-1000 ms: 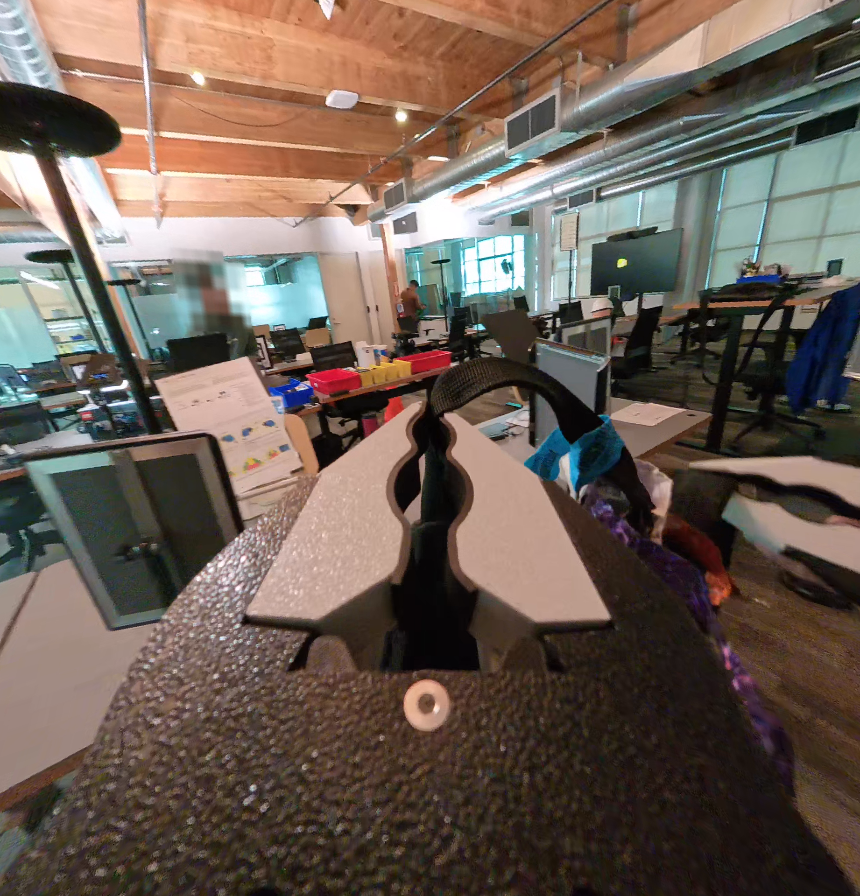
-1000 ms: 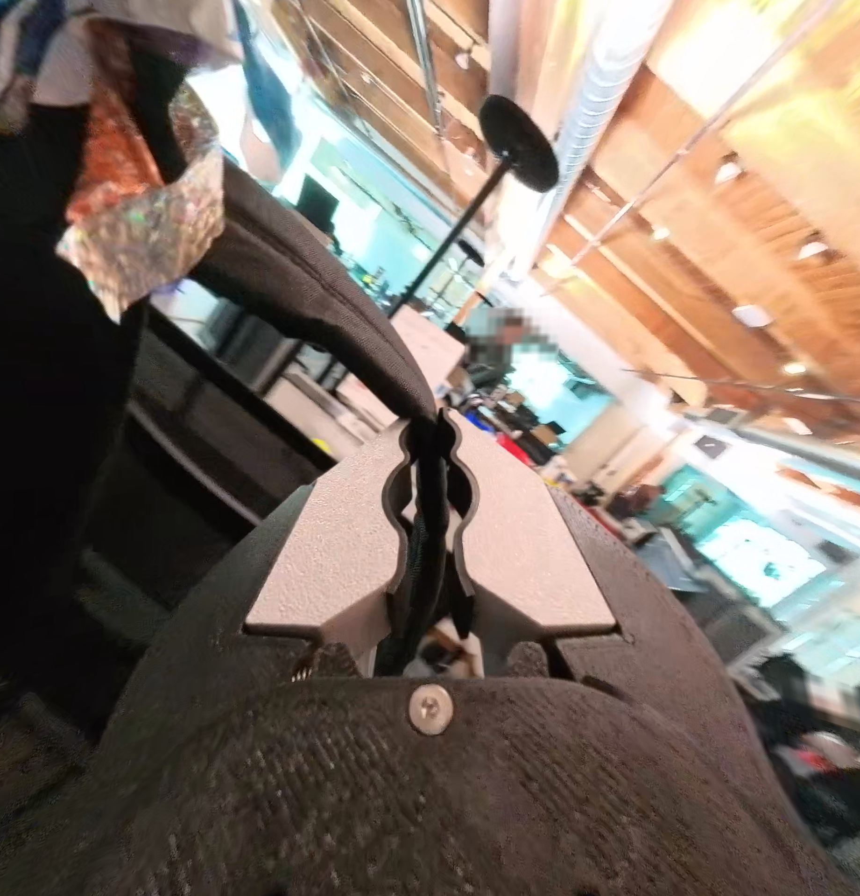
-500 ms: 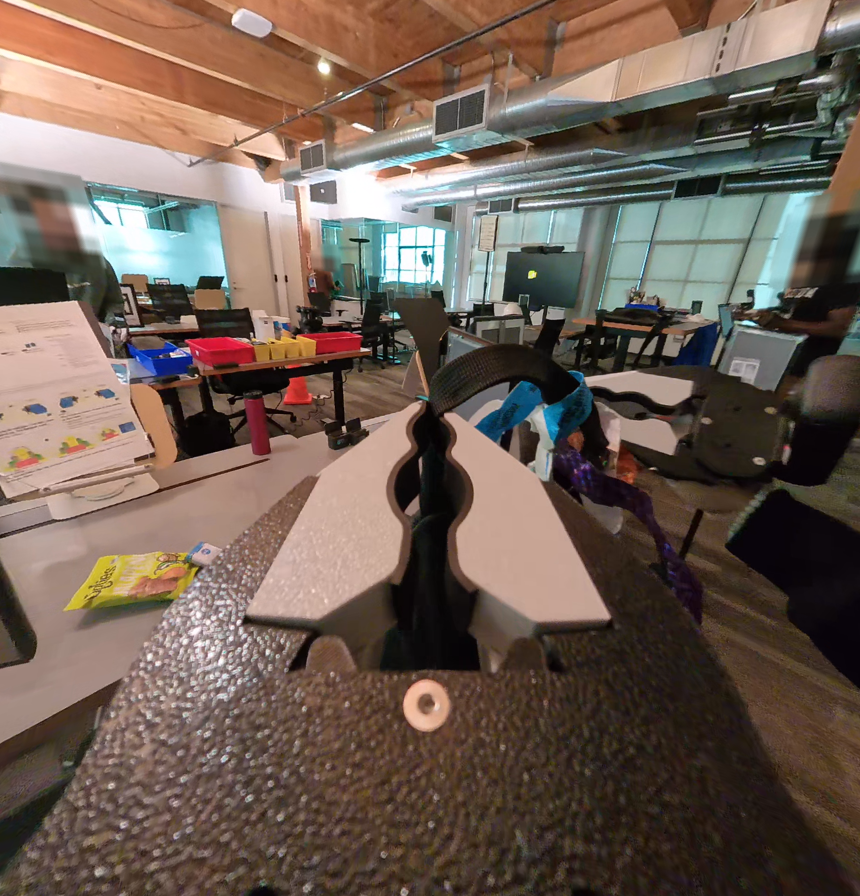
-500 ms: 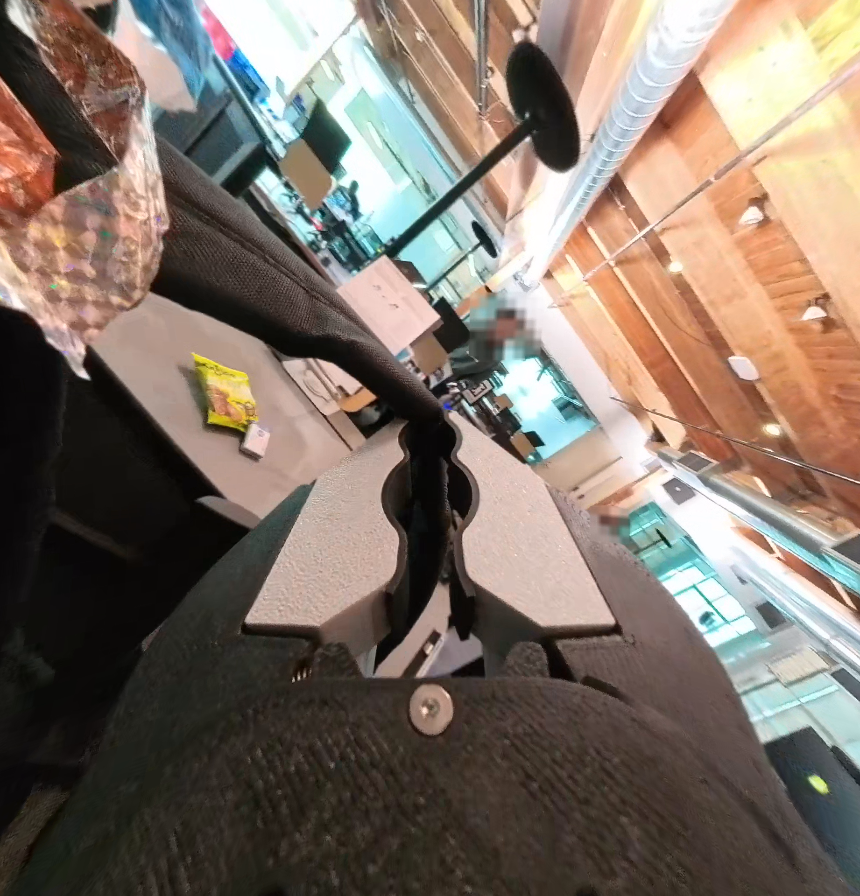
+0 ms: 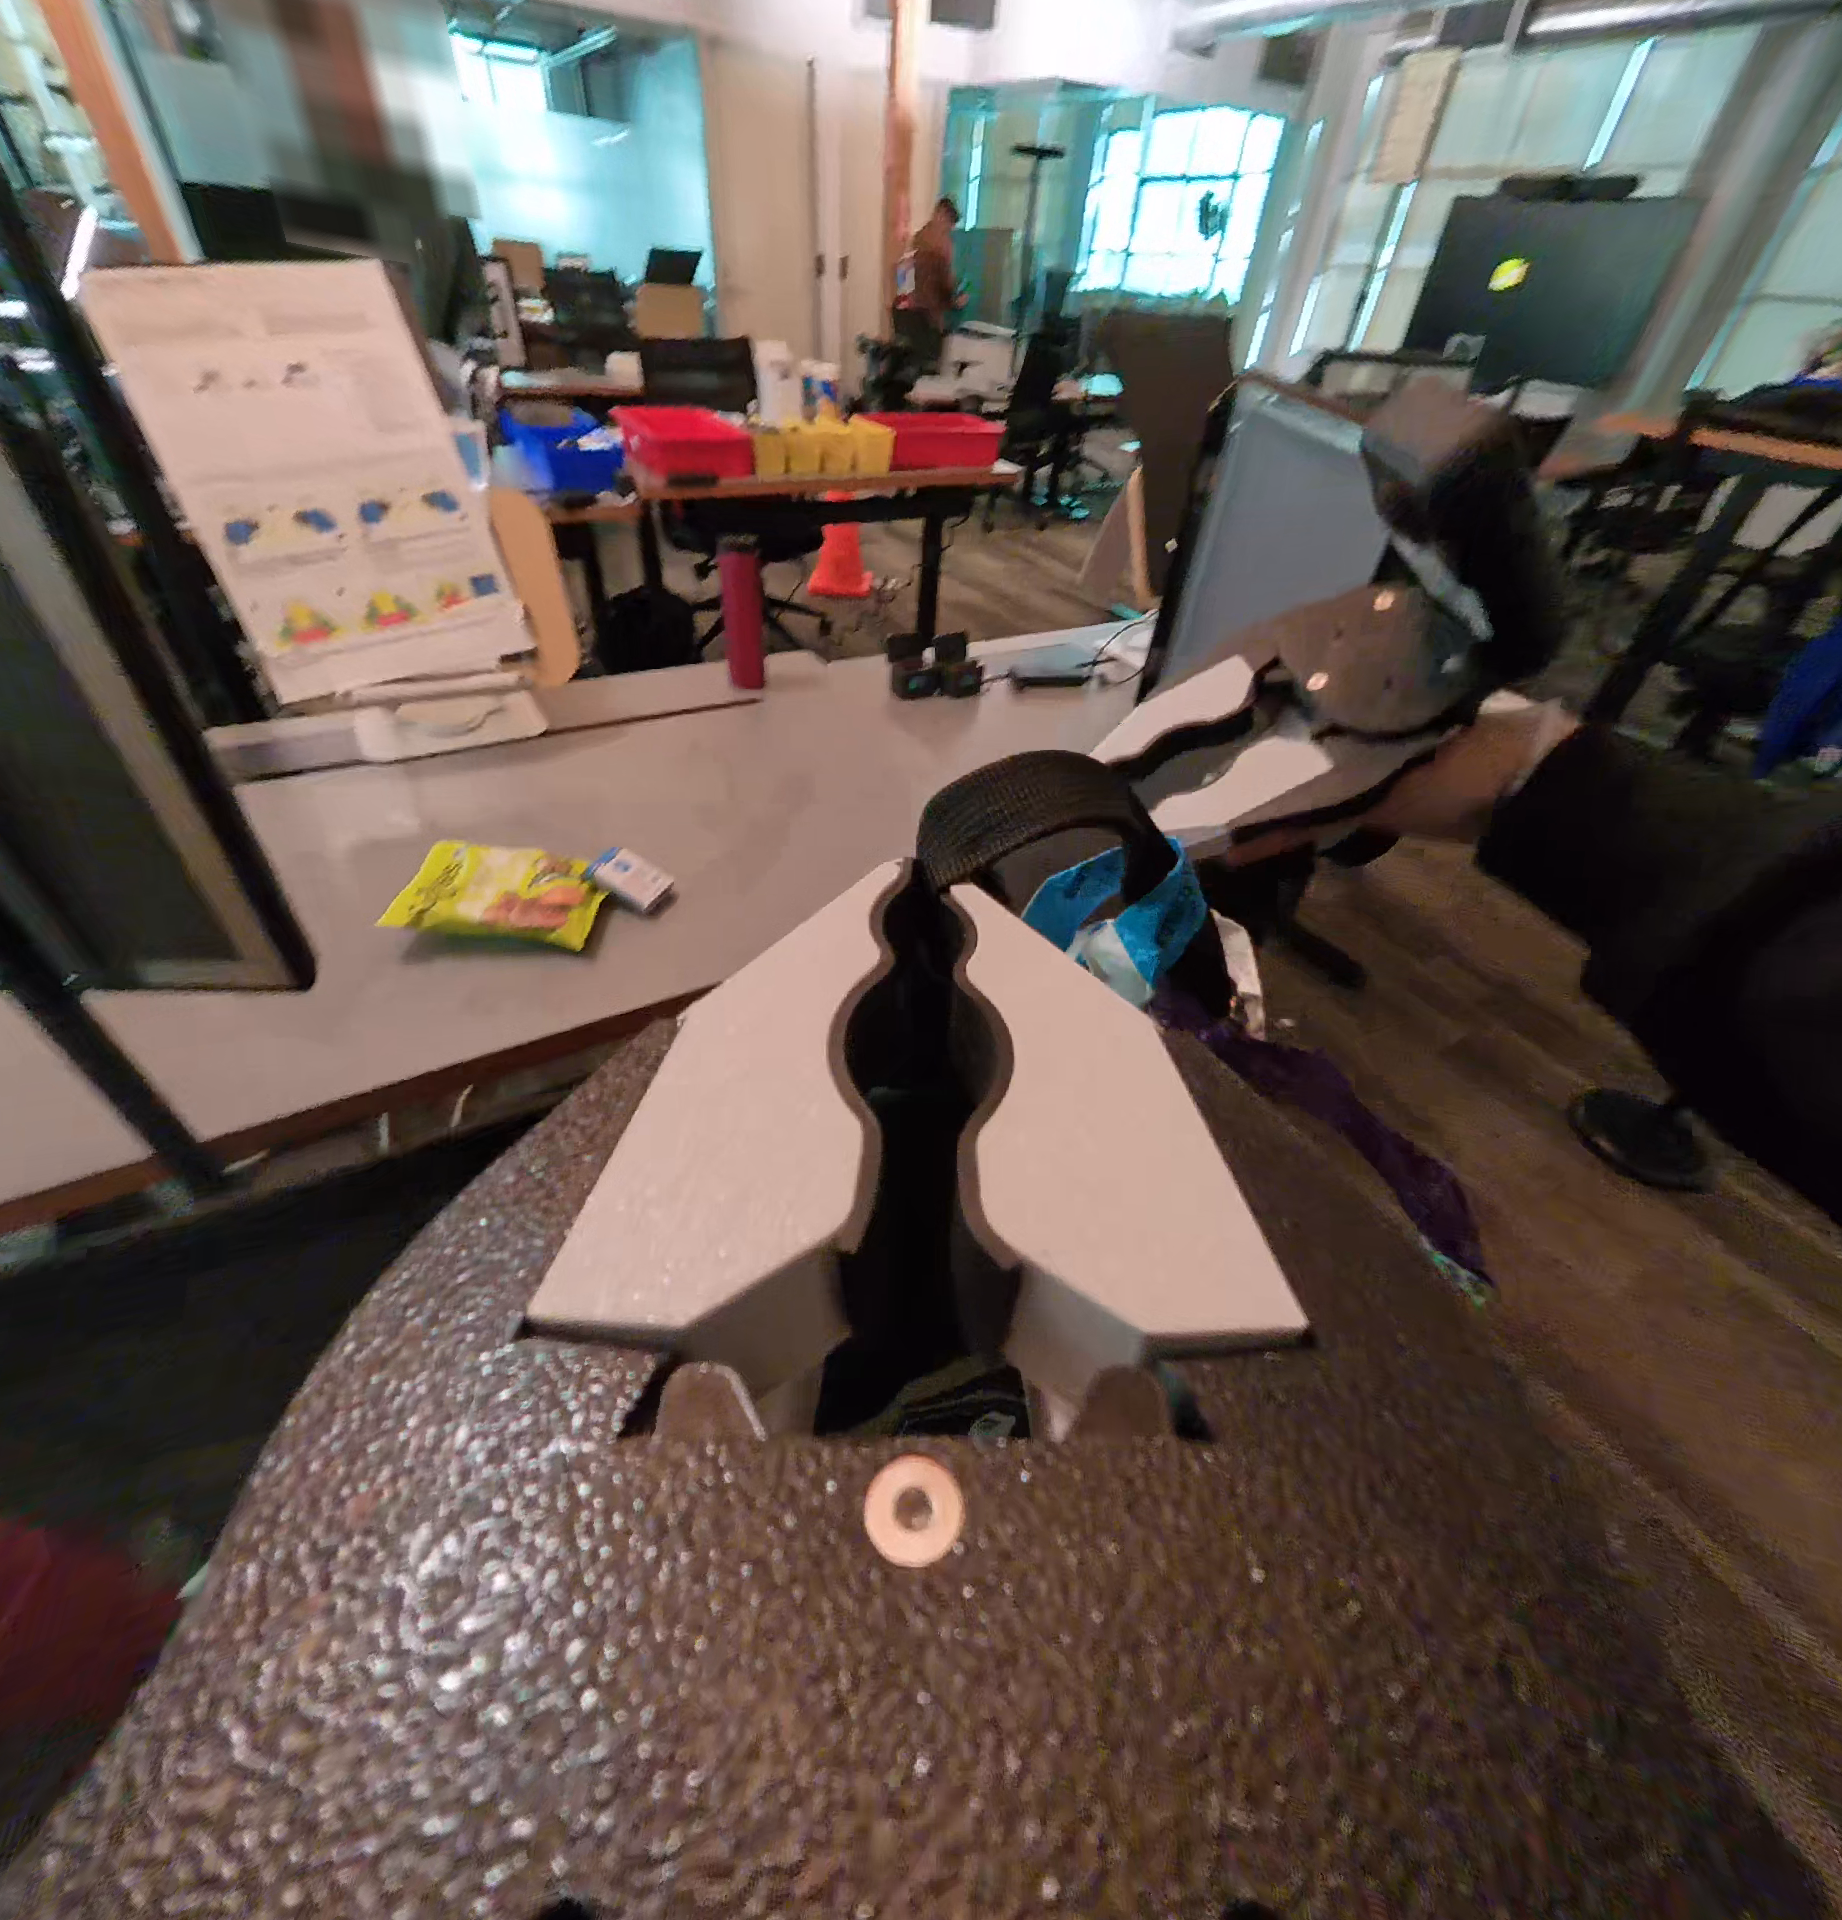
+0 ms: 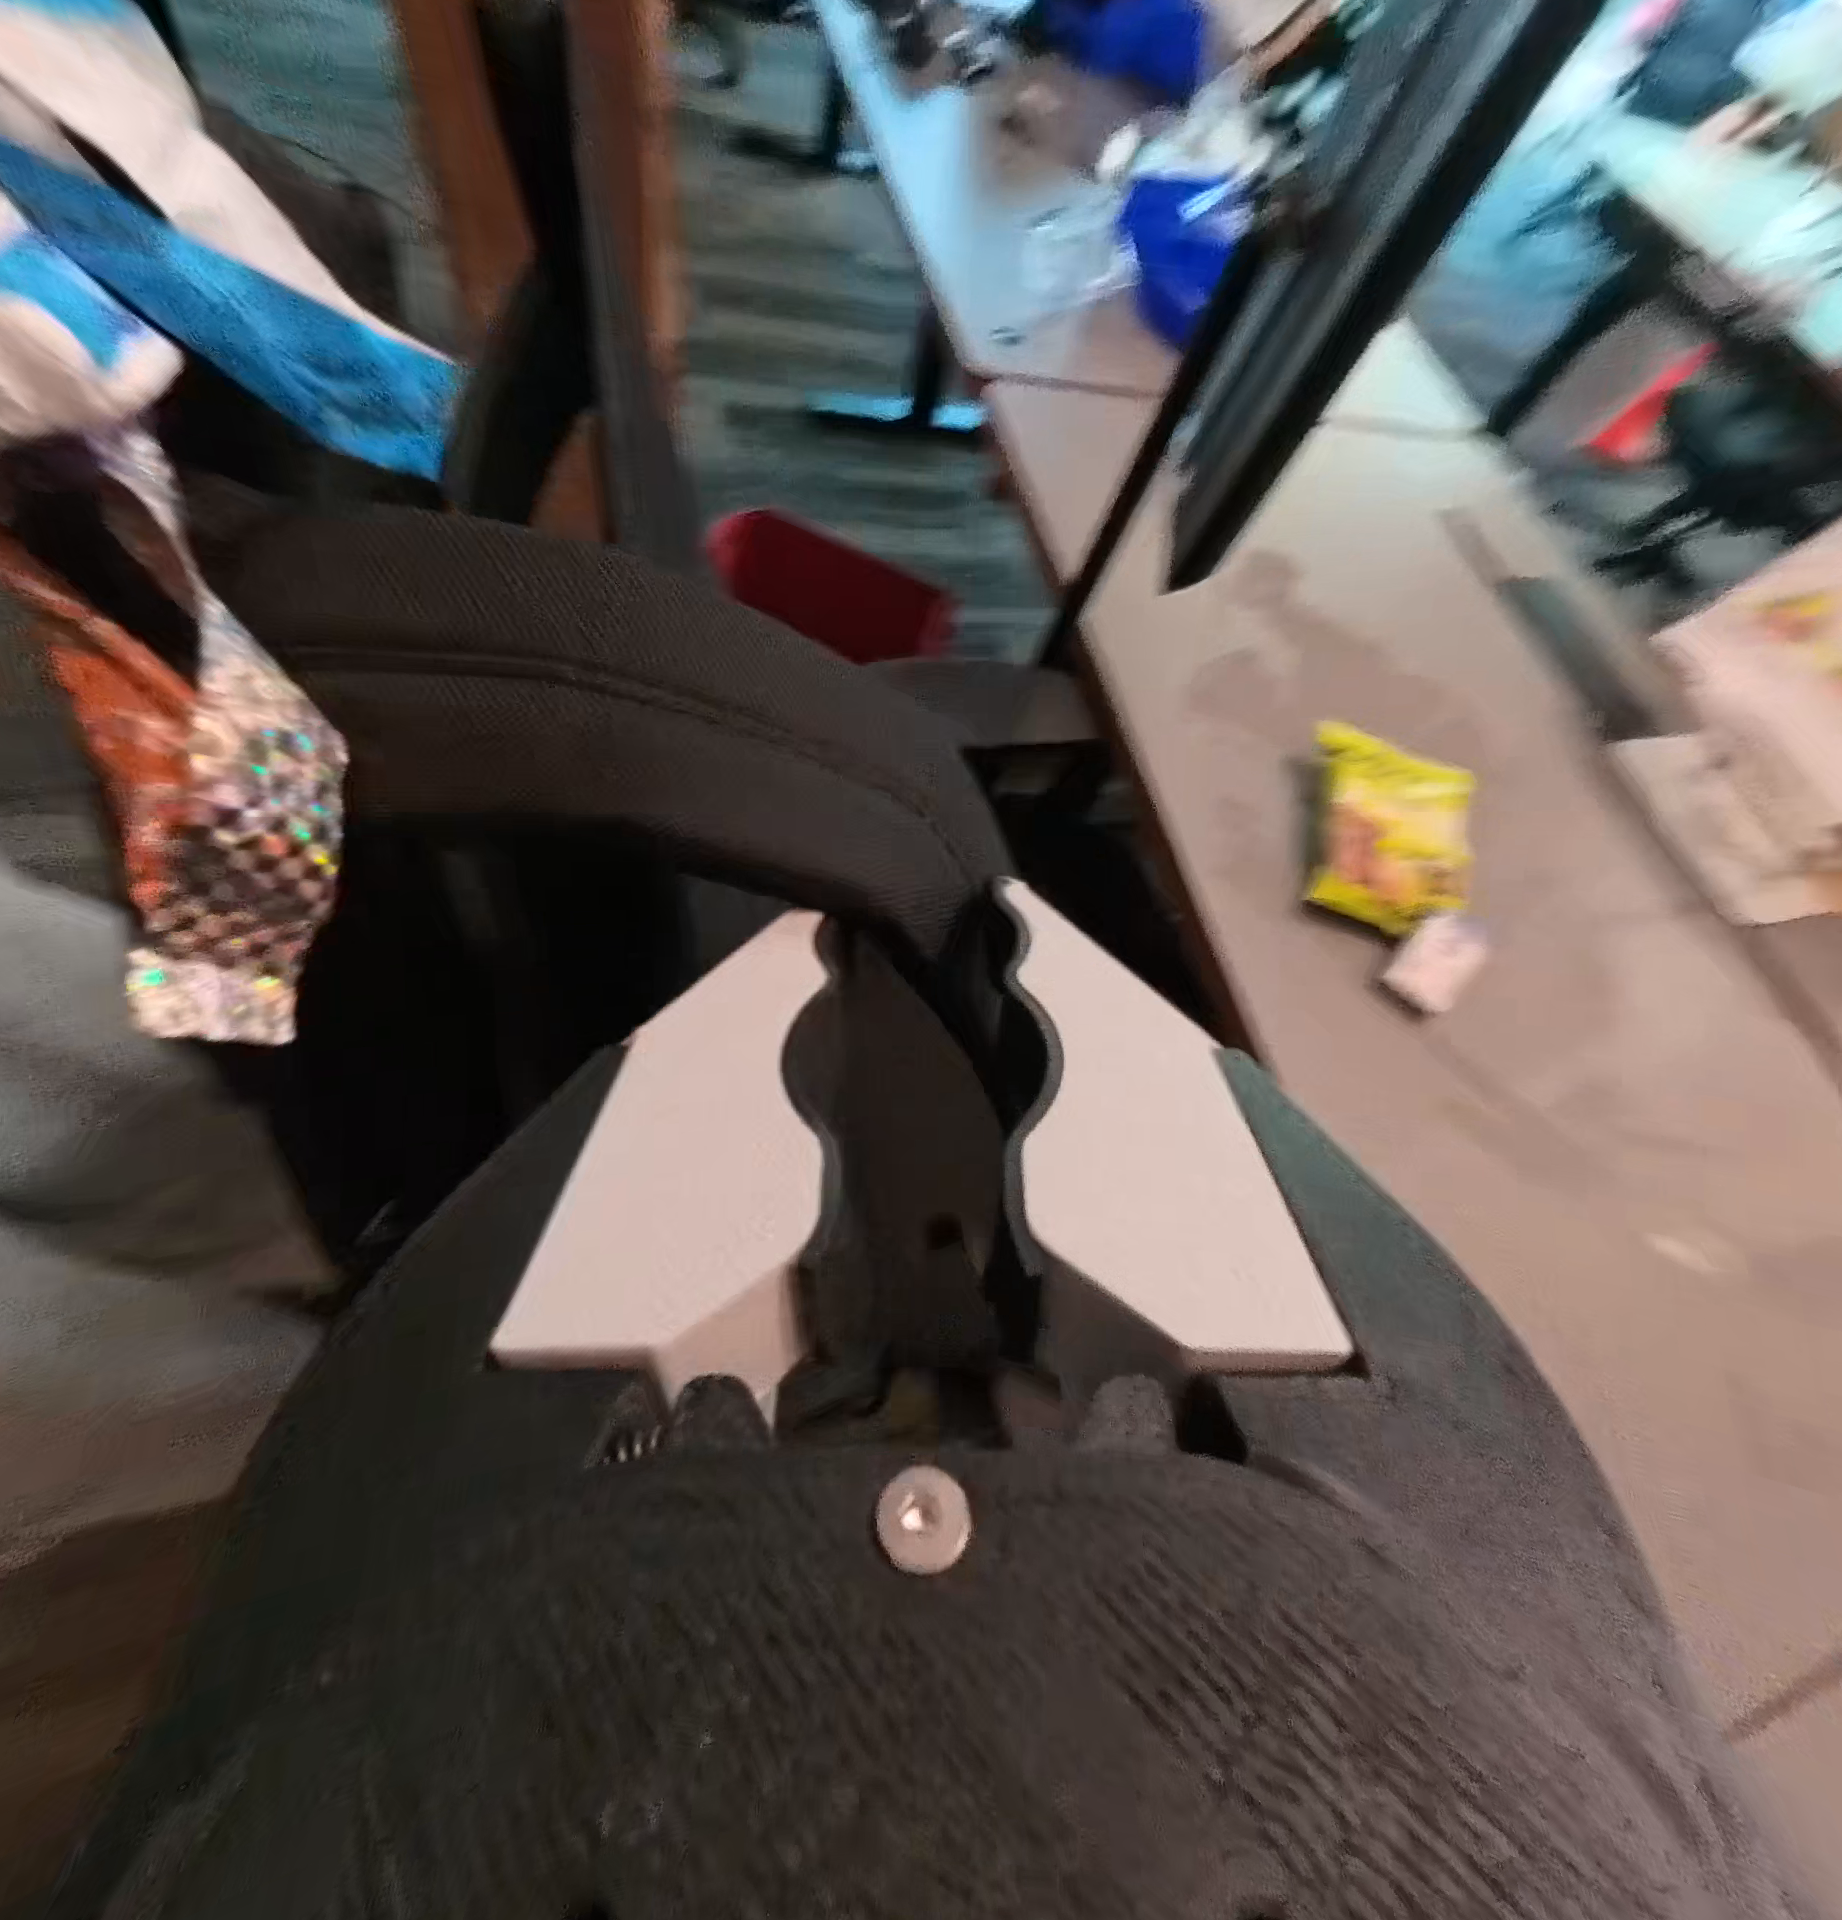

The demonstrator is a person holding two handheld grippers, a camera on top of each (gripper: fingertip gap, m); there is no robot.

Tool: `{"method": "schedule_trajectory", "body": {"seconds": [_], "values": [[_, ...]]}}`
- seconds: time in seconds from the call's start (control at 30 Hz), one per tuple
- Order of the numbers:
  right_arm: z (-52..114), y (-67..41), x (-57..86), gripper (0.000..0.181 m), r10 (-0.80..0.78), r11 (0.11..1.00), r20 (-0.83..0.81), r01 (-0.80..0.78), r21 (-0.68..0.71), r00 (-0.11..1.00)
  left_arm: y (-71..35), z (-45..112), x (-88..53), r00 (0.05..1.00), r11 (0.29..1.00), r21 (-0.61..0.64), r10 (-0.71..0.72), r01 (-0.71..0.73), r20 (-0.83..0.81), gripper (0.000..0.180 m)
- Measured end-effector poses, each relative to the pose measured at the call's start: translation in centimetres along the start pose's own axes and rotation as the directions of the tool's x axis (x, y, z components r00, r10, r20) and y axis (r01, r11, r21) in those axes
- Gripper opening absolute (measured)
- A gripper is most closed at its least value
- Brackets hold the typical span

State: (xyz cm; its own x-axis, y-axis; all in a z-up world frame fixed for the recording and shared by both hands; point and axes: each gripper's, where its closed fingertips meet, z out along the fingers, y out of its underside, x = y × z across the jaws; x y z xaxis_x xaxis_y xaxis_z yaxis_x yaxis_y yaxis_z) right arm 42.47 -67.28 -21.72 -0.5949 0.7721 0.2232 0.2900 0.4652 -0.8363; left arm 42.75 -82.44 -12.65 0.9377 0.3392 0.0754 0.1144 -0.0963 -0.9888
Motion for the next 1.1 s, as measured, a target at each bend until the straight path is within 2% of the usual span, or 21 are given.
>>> {"method": "schedule_trajectory", "body": {"seconds": [0.03, 0.1, 0.13, 0.2, 0.23, 0.27, 0.3, 0.33, 0.4, 0.53, 0.57, 0.77, 0.9, 1.0, 1.07, 1.1], "values": [[0.0, 0.4, -0.3, 0.039, 0.039, 0.998, 0.055, -0.036, -0.049, 0.998, 0.7, -0.3, -0.4, 1.0, 1.0, -0.016, 0.002, -0.001, 0.027, 0.0], [-0.8, 0.9, 0.4, 0.062, 0.03, 0.992, 0.011, -0.028, -0.123, 0.999, 2.2, -1.1, -1.2, 0.996, 0.999, -0.049, 0.014, -0.009, 0.086, 0.0], [-1.2, 0.7, 0.6, 0.064, -0.036, 0.992, -0.032, 0.032, -0.126, 0.999, 2.9, -1.5, -1.5, 0.994, 0.998, -0.06, 0.006, 0.0, 0.107, 0.0], [-2.9, 0.9, 0.6, 0.034, -0.173, 0.975, -0.151, 0.148, -0.165, 0.973, 3.9, -2.3, -2.3, 0.987, 0.998, -0.07, 0.006, 0.005, 0.163, 0.0], [-4.5, 1.3, 1.0, 0.033, -0.25, 0.955, -0.237, 0.198, -0.221, 0.939, 4.4, -2.8, -2.8, 0.981, 0.997, -0.072, 0.013, 0.0, 0.193, 0.0], [-6.4, 1.1, 1.6, 0.048, -0.297, 0.946, -0.362, 0.22, -0.238, 0.884, 5.0, -3.2, -3.3, 0.975, 0.997, -0.071, 0.016, 0.0, 0.22, 0.0], [-8.1, 0.2, 1.3, 0.065, -0.28, 0.959, -0.458, 0.222, -0.177, 0.844, 5.6, -3.7, -3.7, 0.968, 0.997, -0.074, 0.019, -0.001, 0.248, 0.0], [-8.8, -1.2, -0.4, 0.077, -0.22, 0.973, -0.484, 0.226, -0.047, 0.847, 6.3, -4.1, -4.0, 0.961, 0.997, -0.082, 0.03, -0.007, 0.275, 0.0], [-8.5, -3.6, -4.6, 0.076, -0.092, 0.961, -0.437, 0.195, 0.198, 0.895, 8.1, -4.5, -4.5, 0.948, 0.995, -0.103, 0.043, -0.011, 0.315, 0.0], [-4.3, -3.8, -11.8, 0.078, 0.052, 0.939, -0.283, 0.049, 0.339, 0.958, 12.5, -5.0, -4.6, 0.929, 0.987, -0.16, 0.051, 0.009, 0.367, 0.0], [-2.9, -3.7, -13.5, 0.073, 0.083, 0.93, -0.244, 0.013, 0.368, 0.966, 13.4, -5.0, -4.4, 0.927, 0.986, -0.166, 0.053, 0.01, 0.372, 0.0], [3.4, -1.3, -18.4, 0.056, 0.05, 0.958, -0.185, 0.005, 0.287, 0.981, 17.2, -4.8, -3.5, 0.936, 0.979, -0.202, 0.069, 0.002, 0.345, 0.0], [6.6, 1.1, -19.8, 0.053, -0.004, 0.987, -0.134, 0.025, 0.157, 0.991, 20.2, -4.3, -2.1, 0.964, 0.971, -0.24, 0.069, -0.005, 0.258, 0.0], [7.7, 1.7, -19.9, 0.037, -0.068, 0.992, -0.151, 0.082, 0.091, 0.986, 21.3, -3.8, -0.7, 0.982, 0.969, -0.244, 0.08, -0.036, 0.174, 0.0], [8.4, 3.1, -19.6, 0.038, -0.103, 0.995, -0.176, 0.101, -0.016, 0.979, 21.5, -3.2, 0.2, 0.992, 0.969, -0.242, 0.085, -0.059, 0.098, 0.0], [8.6, 3.0, -19.6, 0.031, -0.13, 0.991, -0.19, 0.128, -0.024, 0.973, 21.5, -3.1, 0.5, 0.993, 0.967, -0.241, 0.098, -0.081, 0.059, 0.0]]}}
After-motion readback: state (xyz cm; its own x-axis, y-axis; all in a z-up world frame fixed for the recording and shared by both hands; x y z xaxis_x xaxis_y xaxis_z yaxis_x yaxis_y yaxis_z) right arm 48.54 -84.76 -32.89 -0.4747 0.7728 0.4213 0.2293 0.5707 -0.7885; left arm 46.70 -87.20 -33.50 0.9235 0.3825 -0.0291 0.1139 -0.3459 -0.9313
